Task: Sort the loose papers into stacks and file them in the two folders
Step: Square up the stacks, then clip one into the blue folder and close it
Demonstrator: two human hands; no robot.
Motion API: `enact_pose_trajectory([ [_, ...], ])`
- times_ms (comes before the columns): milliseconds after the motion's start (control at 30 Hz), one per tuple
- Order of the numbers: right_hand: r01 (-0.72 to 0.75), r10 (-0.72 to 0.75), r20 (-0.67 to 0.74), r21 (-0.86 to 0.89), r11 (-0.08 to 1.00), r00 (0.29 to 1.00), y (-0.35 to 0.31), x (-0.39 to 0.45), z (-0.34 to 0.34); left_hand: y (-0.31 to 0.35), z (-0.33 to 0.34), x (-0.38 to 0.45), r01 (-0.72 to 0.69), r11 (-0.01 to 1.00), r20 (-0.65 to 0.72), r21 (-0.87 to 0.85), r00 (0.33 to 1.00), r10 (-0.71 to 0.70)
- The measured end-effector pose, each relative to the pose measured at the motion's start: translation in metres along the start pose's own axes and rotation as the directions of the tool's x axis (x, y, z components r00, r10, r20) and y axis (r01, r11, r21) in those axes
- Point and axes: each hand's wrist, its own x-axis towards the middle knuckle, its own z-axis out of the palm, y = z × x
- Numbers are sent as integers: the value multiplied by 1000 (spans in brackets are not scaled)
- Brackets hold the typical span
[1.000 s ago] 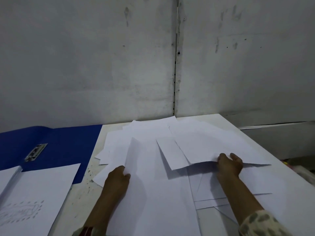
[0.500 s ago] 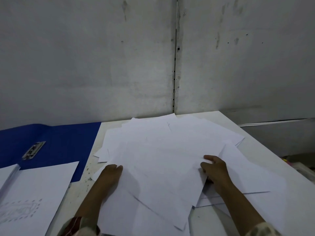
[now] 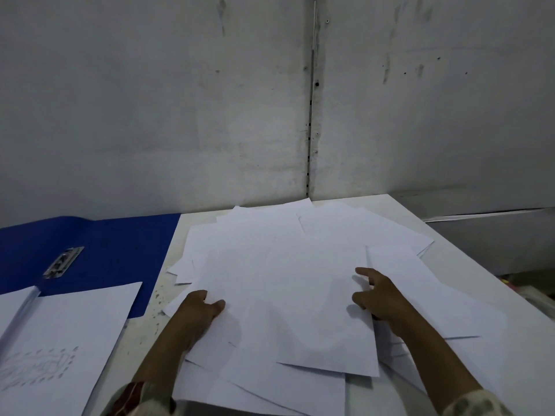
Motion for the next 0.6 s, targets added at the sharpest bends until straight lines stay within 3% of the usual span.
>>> enact_pose_trajectory([
  [267,67,-30,157,-238,969,987,-2,-14,25,5,9,-8,-33,998,-4,-54,999,33],
  [433,196,-68,284,-451,871,956,-11,-23,39,4,11,-14,-77,995,27,-63,997,79],
  [533,256,-110,324,-453,854,940,-10,-20,43,2,11,-13,-88,996,39,-14,995,89],
  [600,241,-144,268,-377,894,953,-6,-12,42,-1,9,-11,-95,995,29,9,995,95],
])
